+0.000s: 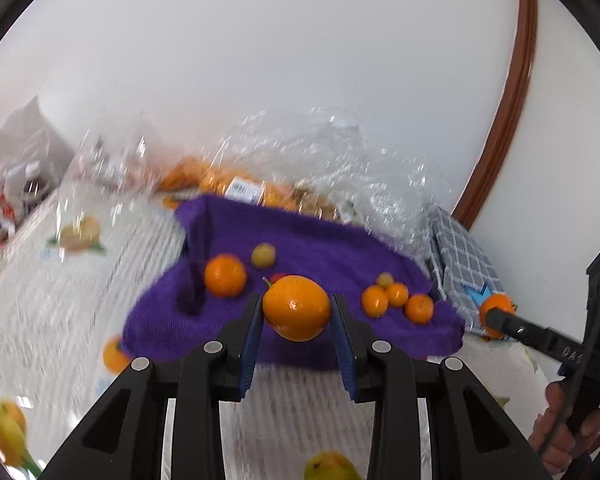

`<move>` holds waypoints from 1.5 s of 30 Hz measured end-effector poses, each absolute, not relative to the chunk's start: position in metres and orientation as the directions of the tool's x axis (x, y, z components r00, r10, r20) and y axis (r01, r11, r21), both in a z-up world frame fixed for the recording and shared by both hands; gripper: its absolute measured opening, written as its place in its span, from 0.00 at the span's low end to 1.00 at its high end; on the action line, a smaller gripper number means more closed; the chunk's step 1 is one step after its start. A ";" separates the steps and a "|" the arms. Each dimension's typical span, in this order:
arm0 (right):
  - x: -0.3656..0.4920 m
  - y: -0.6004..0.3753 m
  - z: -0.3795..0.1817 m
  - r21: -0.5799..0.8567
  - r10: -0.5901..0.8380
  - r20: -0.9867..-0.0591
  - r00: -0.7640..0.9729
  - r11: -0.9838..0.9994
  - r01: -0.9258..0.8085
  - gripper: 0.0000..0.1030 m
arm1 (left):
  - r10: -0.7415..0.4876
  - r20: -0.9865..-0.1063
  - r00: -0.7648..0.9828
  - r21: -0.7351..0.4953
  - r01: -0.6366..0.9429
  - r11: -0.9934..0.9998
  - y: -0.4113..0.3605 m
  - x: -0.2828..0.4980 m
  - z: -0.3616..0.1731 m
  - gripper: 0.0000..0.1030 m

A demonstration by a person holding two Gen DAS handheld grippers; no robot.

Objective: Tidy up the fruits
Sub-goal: 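Lower the tangerine onto the purple towel and open the right gripper while the left gripper places its orange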

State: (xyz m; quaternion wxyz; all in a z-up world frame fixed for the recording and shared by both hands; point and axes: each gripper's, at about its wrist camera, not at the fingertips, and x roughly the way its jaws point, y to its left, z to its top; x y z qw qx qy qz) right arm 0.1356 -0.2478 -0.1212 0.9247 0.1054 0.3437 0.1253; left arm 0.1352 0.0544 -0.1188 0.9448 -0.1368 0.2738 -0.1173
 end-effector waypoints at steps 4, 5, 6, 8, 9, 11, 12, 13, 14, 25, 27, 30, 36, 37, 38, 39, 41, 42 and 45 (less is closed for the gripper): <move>0.151 -0.247 -0.109 0.264 0.291 -0.592 0.751 0.951 -0.160 0.41 | -0.317 -0.462 0.828 -0.314 0.181 0.932 0.056 0.162 -0.083 0.31; 0.156 -0.248 -0.105 0.268 0.291 -0.584 0.758 0.950 -0.159 0.41 | -0.315 -0.457 0.832 -0.304 0.187 0.934 0.056 0.167 -0.077 0.31; 0.161 -0.249 -0.101 0.271 0.293 -0.578 0.762 0.949 -0.159 0.41 | -0.314 -0.454 0.834 -0.291 0.194 0.937 0.054 0.174 -0.070 0.31; 0.173 -0.250 -0.094 0.261 0.286 -0.571 0.769 0.952 -0.160 0.41 | -0.306 -0.454 0.837 -0.269 0.199 0.942 0.051 0.191 -0.057 0.31; 0.180 -0.250 -0.089 0.244 0.273 -0.566 0.778 0.957 -0.159 0.41 | -0.306 -0.457 0.835 -0.266 0.200 0.943 0.050 0.198 -0.053 0.31; 0.193 -0.248 -0.081 0.201 0.238 -0.558 0.795 0.968 -0.148 0.41 | -0.316 -0.469 0.825 -0.279 0.201 0.939 0.048 0.217 -0.048 0.31; 0.197 -0.248 -0.079 0.184 0.223 -0.554 0.802 0.972 -0.143 0.41 | -0.319 -0.473 0.821 -0.292 0.196 0.936 0.047 0.226 -0.047 0.31; 0.204 -0.247 -0.075 0.169 0.212 -0.546 0.810 0.975 -0.142 0.41 | -0.322 -0.474 0.820 -0.301 0.193 0.934 0.047 0.232 -0.047 0.31; 0.209 -0.248 -0.074 0.172 0.217 -0.542 0.812 0.974 -0.145 0.41 | -0.327 -0.475 0.817 -0.312 0.191 0.930 0.047 0.239 -0.048 0.31; 0.256 -0.237 -0.115 0.169 0.207 -0.602 0.771 0.977 -0.130 0.41 | -0.240 -0.572 0.785 -0.262 0.102 0.960 0.053 0.288 -0.096 0.31; 0.266 -0.234 -0.128 0.160 0.192 -0.625 0.757 0.980 -0.117 0.41 | -0.239 -0.594 0.768 -0.269 0.090 0.959 0.059 0.296 -0.103 0.31; 0.280 -0.230 -0.145 0.155 0.188 -0.655 0.732 0.981 -0.113 0.41 | -0.250 -0.618 0.746 -0.292 0.078 0.953 0.066 0.304 -0.112 0.31; 0.301 -0.229 -0.173 0.152 0.168 -0.714 0.679 0.985 -0.083 0.41 | -0.226 -0.650 0.726 -0.286 0.042 0.957 0.081 0.315 -0.124 0.31; 0.302 -0.229 -0.176 0.158 0.170 -0.718 0.675 0.984 -0.079 0.41 | -0.230 -0.656 0.719 -0.294 0.037 0.955 0.085 0.318 -0.127 0.31; 0.302 -0.229 -0.179 0.165 0.176 -0.723 0.668 0.983 -0.081 0.41 | -0.230 -0.659 0.716 -0.297 0.033 0.954 0.088 0.319 -0.129 0.31; 0.304 -0.228 -0.181 0.168 0.181 -0.728 0.662 0.982 -0.084 0.41 | -0.226 -0.665 0.712 -0.295 0.028 0.955 0.092 0.321 -0.130 0.31; 0.304 -0.227 -0.184 0.160 0.173 -0.733 0.658 0.984 -0.080 0.41 | -0.209 -0.671 0.711 -0.284 0.014 0.959 0.097 0.323 -0.131 0.31; 0.304 -0.226 -0.183 0.155 0.167 -0.733 0.660 0.985 -0.078 0.41 | -0.203 -0.672 0.712 -0.281 0.009 0.960 0.100 0.324 -0.131 0.31; 0.304 -0.227 -0.183 0.160 0.173 -0.733 0.658 0.984 -0.081 0.41 | -0.206 -0.673 0.711 -0.287 0.005 0.958 0.107 0.324 -0.131 0.31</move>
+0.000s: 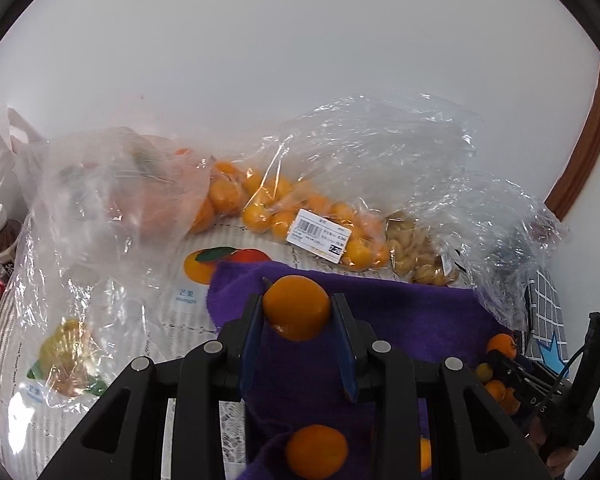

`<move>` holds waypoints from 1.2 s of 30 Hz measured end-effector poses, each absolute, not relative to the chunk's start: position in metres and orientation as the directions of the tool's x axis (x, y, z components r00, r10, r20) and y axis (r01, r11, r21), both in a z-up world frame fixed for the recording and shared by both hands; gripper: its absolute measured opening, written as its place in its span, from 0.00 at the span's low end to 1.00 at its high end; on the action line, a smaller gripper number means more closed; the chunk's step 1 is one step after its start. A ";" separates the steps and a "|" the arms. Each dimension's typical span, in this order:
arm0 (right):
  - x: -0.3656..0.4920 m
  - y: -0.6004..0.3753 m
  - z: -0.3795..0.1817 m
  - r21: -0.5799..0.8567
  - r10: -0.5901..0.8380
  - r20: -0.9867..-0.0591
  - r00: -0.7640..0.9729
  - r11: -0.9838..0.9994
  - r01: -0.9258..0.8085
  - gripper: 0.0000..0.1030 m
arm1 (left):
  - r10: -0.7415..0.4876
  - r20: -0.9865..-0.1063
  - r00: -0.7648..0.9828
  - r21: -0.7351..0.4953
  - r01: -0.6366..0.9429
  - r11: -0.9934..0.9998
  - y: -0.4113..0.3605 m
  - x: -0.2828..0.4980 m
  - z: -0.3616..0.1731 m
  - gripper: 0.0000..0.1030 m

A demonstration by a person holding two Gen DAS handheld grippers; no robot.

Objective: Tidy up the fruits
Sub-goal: 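Lower the tangerine onto the purple towel and open the right gripper while the left gripper places its orange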

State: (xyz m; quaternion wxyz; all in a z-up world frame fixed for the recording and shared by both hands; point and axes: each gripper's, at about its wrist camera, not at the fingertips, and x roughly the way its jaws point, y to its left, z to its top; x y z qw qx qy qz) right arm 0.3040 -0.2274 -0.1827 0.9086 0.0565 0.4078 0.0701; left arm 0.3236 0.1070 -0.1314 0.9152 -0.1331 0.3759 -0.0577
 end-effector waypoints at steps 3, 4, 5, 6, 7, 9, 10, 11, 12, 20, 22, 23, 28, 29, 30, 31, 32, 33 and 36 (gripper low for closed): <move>0.305 -0.226 -0.182 0.151 0.167 -0.736 0.656 0.985 -0.081 0.41 | -0.227 -0.678 0.700 -0.300 0.019 0.954 0.105 0.325 -0.134 0.31; 0.305 -0.226 -0.182 0.148 0.165 -0.736 0.657 0.986 -0.081 0.41 | -0.236 -0.678 0.696 -0.304 0.027 0.952 0.103 0.324 -0.135 0.31; 0.305 -0.225 -0.181 0.150 0.168 -0.736 0.656 0.985 -0.084 0.41 | -0.250 -0.679 0.690 -0.309 0.041 0.950 0.099 0.325 -0.136 0.31; 0.305 -0.225 -0.180 0.154 0.174 -0.735 0.656 0.984 -0.088 0.41 | -0.262 -0.682 0.683 -0.311 0.054 0.949 0.096 0.325 -0.137 0.31; 0.306 -0.224 -0.180 0.156 0.178 -0.734 0.655 0.983 -0.093 0.41 | -0.266 -0.686 0.677 -0.309 0.060 0.949 0.092 0.325 -0.139 0.31; 0.306 -0.222 -0.181 0.141 0.171 -0.735 0.656 0.985 -0.099 0.41 | -0.266 -0.702 0.661 -0.298 0.067 0.952 0.084 0.326 -0.143 0.31; 0.306 -0.221 -0.181 0.134 0.166 -0.736 0.657 0.986 -0.099 0.41 | -0.266 -0.710 0.652 -0.293 0.070 0.953 0.082 0.327 -0.146 0.31; 0.307 -0.222 -0.181 0.136 0.166 -0.736 0.656 0.986 -0.097 0.41 | -0.264 -0.719 0.643 -0.289 0.069 0.955 0.079 0.328 -0.149 0.31; 0.308 -0.224 -0.182 0.147 0.172 -0.737 0.654 0.985 -0.093 0.41 | -0.262 -0.729 0.632 -0.284 0.070 0.956 0.076 0.328 -0.151 0.31; 0.314 -0.228 -0.188 0.160 0.175 -0.750 0.638 0.984 -0.082 0.41 | -0.223 -0.782 0.582 -0.235 0.056 0.970 0.069 0.332 -0.164 0.31; 0.314 -0.226 -0.187 0.145 0.168 -0.749 0.641 0.985 -0.089 0.42 | -0.210 -0.795 0.569 -0.218 0.055 0.974 0.067 0.333 -0.167 0.31; 0.313 -0.225 -0.187 0.140 0.165 -0.749 0.642 0.986 -0.091 0.42 | -0.203 -0.801 0.564 -0.208 0.055 0.976 0.065 0.333 -0.168 0.31; 0.312 -0.220 -0.185 0.128 0.162 -0.747 0.645 0.987 -0.099 0.43 | -0.174 -0.828 0.532 -0.170 0.057 0.984 0.060 0.335 -0.175 0.31; 0.312 -0.220 -0.185 0.129 0.164 -0.747 0.644 0.986 -0.101 0.44 | -0.172 -0.832 0.527 -0.168 0.056 0.984 0.060 0.335 -0.176 0.31; 0.312 -0.219 -0.185 0.129 0.166 -0.749 0.642 0.986 -0.104 0.46 | -0.168 -0.836 0.522 -0.163 0.055 0.985 0.060 0.335 -0.177 0.31; 0.311 -0.220 -0.185 0.128 0.166 -0.750 0.641 0.986 -0.105 0.47 | -0.159 -0.841 0.517 -0.154 0.052 0.987 0.059 0.336 -0.178 0.31; 0.311 -0.219 -0.185 0.125 0.165 -0.751 0.640 0.986 -0.107 0.50 | -0.154 -0.843 0.516 -0.149 0.051 0.987 0.059 0.336 -0.179 0.31; 0.311 -0.218 -0.185 0.122 0.162 -0.751 0.640 0.987 -0.107 0.52 | -0.151 -0.844 0.515 -0.144 0.053 0.988 0.059 0.336 -0.179 0.31; 0.309 -0.216 -0.181 0.115 0.158 -0.747 0.646 0.987 -0.107 0.58 | -0.141 -0.848 0.511 -0.129 0.060 0.990 0.057 0.336 -0.181 0.31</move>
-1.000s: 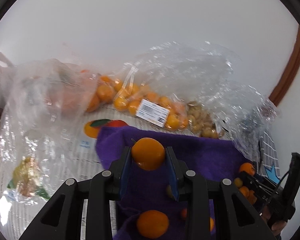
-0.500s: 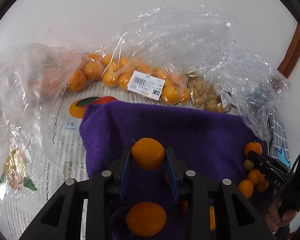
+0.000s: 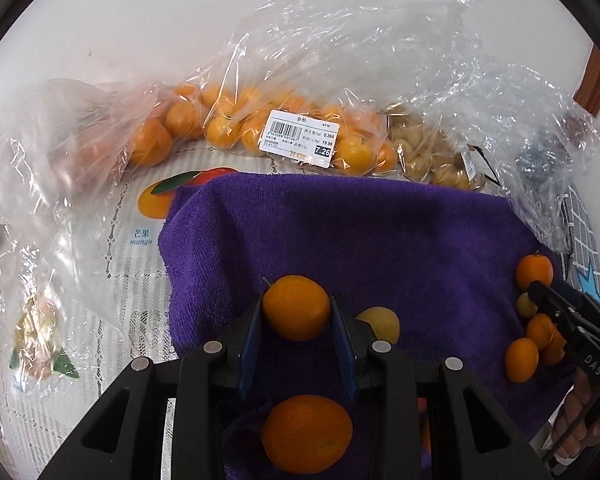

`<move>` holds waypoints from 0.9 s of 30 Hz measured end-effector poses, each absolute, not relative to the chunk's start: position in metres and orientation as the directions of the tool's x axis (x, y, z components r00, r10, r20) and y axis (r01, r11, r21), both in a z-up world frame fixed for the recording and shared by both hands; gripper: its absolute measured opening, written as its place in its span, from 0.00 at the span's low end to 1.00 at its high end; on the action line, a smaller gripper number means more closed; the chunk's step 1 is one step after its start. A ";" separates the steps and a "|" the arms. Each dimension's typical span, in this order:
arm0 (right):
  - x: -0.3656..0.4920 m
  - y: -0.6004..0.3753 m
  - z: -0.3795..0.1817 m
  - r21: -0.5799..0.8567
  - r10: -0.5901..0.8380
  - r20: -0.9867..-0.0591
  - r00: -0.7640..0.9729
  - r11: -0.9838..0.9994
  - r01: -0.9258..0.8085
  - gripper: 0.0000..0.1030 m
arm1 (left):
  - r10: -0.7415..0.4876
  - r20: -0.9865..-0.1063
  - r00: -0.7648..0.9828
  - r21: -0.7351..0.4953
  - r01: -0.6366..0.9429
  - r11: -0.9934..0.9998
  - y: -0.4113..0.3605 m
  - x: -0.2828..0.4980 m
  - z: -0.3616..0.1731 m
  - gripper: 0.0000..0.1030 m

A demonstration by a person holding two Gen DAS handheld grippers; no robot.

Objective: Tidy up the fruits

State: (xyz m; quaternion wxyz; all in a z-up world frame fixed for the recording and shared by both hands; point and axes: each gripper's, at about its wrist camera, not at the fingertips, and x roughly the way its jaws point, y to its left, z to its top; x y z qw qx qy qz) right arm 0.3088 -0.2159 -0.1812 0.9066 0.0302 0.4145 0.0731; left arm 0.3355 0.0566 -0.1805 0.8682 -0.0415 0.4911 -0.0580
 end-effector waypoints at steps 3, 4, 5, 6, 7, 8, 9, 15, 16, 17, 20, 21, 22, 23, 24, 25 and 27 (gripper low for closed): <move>0.305 -0.212 -0.174 0.088 0.137 -0.745 0.653 0.990 -0.107 0.62 | -0.137 -0.856 0.498 -0.122 0.062 0.991 0.054 0.337 -0.182 0.36; 0.303 -0.213 -0.172 0.082 0.132 -0.744 0.655 0.991 -0.107 0.64 | -0.135 -0.859 0.494 -0.119 0.065 0.991 0.053 0.338 -0.181 0.38; 0.301 -0.212 -0.168 0.076 0.128 -0.743 0.657 0.991 -0.106 0.67 | -0.132 -0.859 0.494 -0.115 0.065 0.991 0.053 0.337 -0.180 0.41; 0.299 -0.211 -0.166 0.080 0.129 -0.741 0.659 0.991 -0.104 0.70 | -0.129 -0.857 0.499 -0.113 0.062 0.992 0.053 0.337 -0.177 0.44; 0.297 -0.210 -0.163 0.087 0.133 -0.741 0.659 0.991 -0.102 0.70 | -0.134 -0.852 0.506 -0.119 0.062 0.991 0.054 0.336 -0.173 0.45; 0.294 -0.209 -0.161 0.091 0.137 -0.742 0.657 0.990 -0.103 0.70 | -0.142 -0.848 0.511 -0.127 0.064 0.990 0.055 0.336 -0.170 0.47; 0.290 -0.208 -0.159 0.092 0.136 -0.743 0.656 0.991 -0.101 0.70 | -0.151 -0.843 0.516 -0.135 0.067 0.989 0.055 0.334 -0.166 0.49; 0.261 -0.203 -0.142 0.073 0.110 -0.757 0.644 0.994 -0.084 0.70 | -0.154 -0.803 0.576 -0.115 0.104 0.988 0.046 0.316 -0.129 0.56; 0.254 -0.203 -0.136 0.070 0.107 -0.756 0.646 0.994 -0.082 0.70 | -0.155 -0.795 0.587 -0.112 0.109 0.988 0.043 0.311 -0.120 0.57; 0.245 -0.204 -0.129 0.069 0.104 -0.751 0.653 0.994 -0.079 0.71 | -0.157 -0.784 0.601 -0.111 0.113 0.987 0.040 0.305 -0.110 0.58; 0.218 -0.210 -0.108 0.086 0.110 -0.730 0.674 0.994 -0.069 0.74 | -0.185 -0.745 0.641 -0.135 0.127 0.983 0.035 0.276 -0.084 0.61; 0.209 -0.212 -0.102 0.094 0.118 -0.726 0.677 0.993 -0.072 0.76 | -0.193 -0.738 0.646 -0.145 0.127 0.981 0.034 0.267 -0.079 0.61; 0.201 -0.214 -0.098 0.099 0.125 -0.725 0.678 0.992 -0.077 0.76 | -0.200 -0.730 0.654 -0.152 0.129 0.980 0.031 0.253 -0.071 0.61; 0.192 -0.216 -0.094 0.100 0.131 -0.724 0.677 0.991 -0.085 0.76 | -0.199 -0.724 0.661 -0.152 0.129 0.980 0.030 0.243 -0.066 0.61; 0.185 -0.217 -0.091 0.096 0.129 -0.722 0.680 0.992 -0.086 0.76 | -0.191 -0.716 0.671 -0.145 0.125 0.981 0.027 0.230 -0.060 0.62; 0.174 -0.219 -0.087 0.087 0.116 -0.715 0.689 0.993 -0.077 0.76 | -0.183 -0.710 0.680 -0.139 0.120 0.983 0.023 0.221 -0.056 0.62; 0.160 -0.221 -0.083 0.078 0.099 -0.707 0.700 0.995 -0.062 0.76 | -0.167 -0.697 0.697 -0.122 0.114 0.986 0.017 0.200 -0.049 0.67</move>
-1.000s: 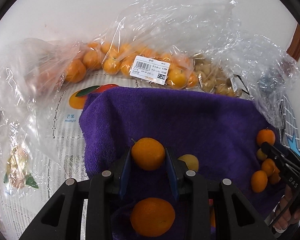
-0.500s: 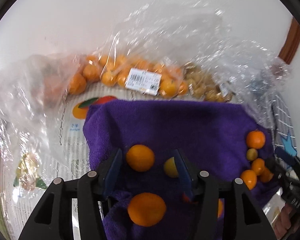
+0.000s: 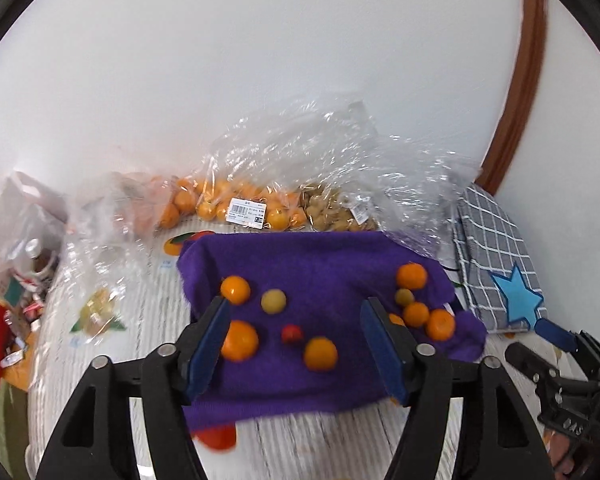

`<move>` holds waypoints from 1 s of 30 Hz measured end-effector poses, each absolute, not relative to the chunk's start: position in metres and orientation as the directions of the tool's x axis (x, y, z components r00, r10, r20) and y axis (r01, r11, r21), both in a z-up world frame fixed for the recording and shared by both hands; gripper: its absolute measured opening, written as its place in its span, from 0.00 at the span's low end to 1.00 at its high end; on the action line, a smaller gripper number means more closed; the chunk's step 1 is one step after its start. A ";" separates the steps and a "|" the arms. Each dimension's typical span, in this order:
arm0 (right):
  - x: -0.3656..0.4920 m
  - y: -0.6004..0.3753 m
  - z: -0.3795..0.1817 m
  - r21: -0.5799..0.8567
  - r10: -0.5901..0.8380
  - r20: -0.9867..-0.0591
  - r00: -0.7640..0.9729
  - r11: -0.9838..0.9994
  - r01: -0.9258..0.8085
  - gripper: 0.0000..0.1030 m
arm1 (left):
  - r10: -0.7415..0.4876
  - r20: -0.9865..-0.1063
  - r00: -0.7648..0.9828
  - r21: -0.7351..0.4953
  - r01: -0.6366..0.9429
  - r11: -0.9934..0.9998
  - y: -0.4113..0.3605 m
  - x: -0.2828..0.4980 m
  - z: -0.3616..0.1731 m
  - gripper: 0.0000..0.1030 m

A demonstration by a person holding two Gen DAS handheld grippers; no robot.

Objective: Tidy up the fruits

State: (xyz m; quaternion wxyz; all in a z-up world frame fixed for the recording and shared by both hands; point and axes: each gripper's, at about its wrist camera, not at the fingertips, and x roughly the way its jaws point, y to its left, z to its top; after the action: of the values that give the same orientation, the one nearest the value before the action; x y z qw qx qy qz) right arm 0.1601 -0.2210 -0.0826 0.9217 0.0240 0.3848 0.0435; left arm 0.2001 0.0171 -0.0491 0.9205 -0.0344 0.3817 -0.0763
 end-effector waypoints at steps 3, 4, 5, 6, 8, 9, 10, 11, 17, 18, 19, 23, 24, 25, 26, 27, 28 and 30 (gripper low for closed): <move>0.138 -0.228 -0.077 0.062 0.052 -0.693 0.719 0.998 -0.012 0.76 | -0.157 -0.680 0.716 -0.123 0.099 0.987 0.010 0.166 -0.040 0.74; 0.129 -0.230 -0.074 0.067 0.052 -0.677 0.734 0.998 -0.009 0.76 | -0.161 -0.675 0.720 -0.129 0.099 0.987 0.009 0.156 -0.038 0.75; 0.120 -0.233 -0.069 0.072 0.052 -0.663 0.747 0.997 -0.005 0.78 | -0.164 -0.672 0.722 -0.134 0.099 0.986 0.007 0.148 -0.037 0.79; 0.114 -0.234 -0.066 0.074 0.049 -0.657 0.752 0.997 0.000 0.83 | -0.164 -0.668 0.726 -0.137 0.097 0.986 0.006 0.139 -0.035 0.80; 0.097 -0.237 -0.058 0.080 0.050 -0.636 0.770 0.997 0.002 0.91 | -0.157 -0.662 0.733 -0.136 0.089 0.987 0.006 0.122 -0.032 0.80; 0.088 -0.238 -0.054 0.083 0.060 -0.626 0.778 0.996 -0.009 0.94 | -0.155 -0.659 0.736 -0.138 0.084 0.987 0.006 0.115 -0.031 0.80; 0.081 -0.238 -0.052 0.084 0.069 -0.623 0.779 0.996 -0.022 0.95 | -0.154 -0.654 0.740 -0.144 0.078 0.986 0.006 0.107 -0.029 0.80; 0.075 -0.238 -0.050 0.085 0.077 -0.622 0.779 0.996 -0.030 0.97 | -0.155 -0.651 0.743 -0.150 0.075 0.986 0.007 0.102 -0.029 0.81; 0.038 -0.234 -0.043 0.026 0.057 -0.614 0.787 0.998 -0.052 0.98 | -0.121 -0.609 0.784 -0.144 0.041 0.989 0.003 0.063 -0.019 0.88; 0.032 -0.235 -0.041 0.011 0.046 -0.610 0.791 0.999 -0.049 0.98 | -0.117 -0.601 0.790 -0.143 0.038 0.989 0.002 0.057 -0.017 0.88; 0.029 -0.234 -0.040 0.005 0.042 -0.608 0.793 0.999 -0.049 0.98 | -0.110 -0.590 0.800 -0.143 0.031 0.989 0.001 0.052 -0.014 0.88; 0.016 -0.238 -0.031 -0.011 0.024 -0.597 0.802 0.999 -0.039 0.98 | -0.112 -0.556 0.824 -0.144 0.037 0.989 -0.004 0.038 -0.005 0.88; 0.013 -0.240 -0.029 -0.007 0.023 -0.592 0.805 0.999 -0.034 0.98 | -0.114 -0.552 0.826 -0.145 0.039 0.989 -0.005 0.036 -0.004 0.88; 0.011 -0.242 -0.027 -0.004 0.023 -0.589 0.808 1.000 -0.031 0.98 | -0.111 -0.549 0.829 -0.140 0.040 0.989 -0.007 0.034 -0.003 0.88; 0.008 -0.244 -0.025 0.002 0.024 -0.584 0.811 1.000 -0.028 0.98 | -0.103 -0.547 0.831 -0.129 0.038 0.991 -0.009 0.032 -0.002 0.88; 0.006 -0.247 -0.023 0.007 0.026 -0.580 0.814 1.000 -0.026 0.98 | -0.097 -0.547 0.832 -0.120 0.037 0.992 -0.011 0.031 -0.001 0.88; 0.004 -0.248 -0.022 0.011 0.025 -0.576 0.817 1.000 -0.023 0.98 | -0.097 -0.546 0.832 -0.118 0.038 0.992 -0.013 0.030 -0.001 0.88; 0.000 -0.251 -0.020 0.013 0.019 -0.572 0.820 1.000 -0.014 0.98 | -0.110 -0.545 0.831 -0.126 0.049 0.991 -0.015 0.029 0.000 0.88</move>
State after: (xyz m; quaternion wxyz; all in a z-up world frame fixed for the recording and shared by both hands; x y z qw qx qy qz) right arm 0.0002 -0.2508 -0.0204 0.9539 0.0038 0.3001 0.0087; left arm 0.0289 -0.0150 0.0000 0.9553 -0.0534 0.2878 -0.0416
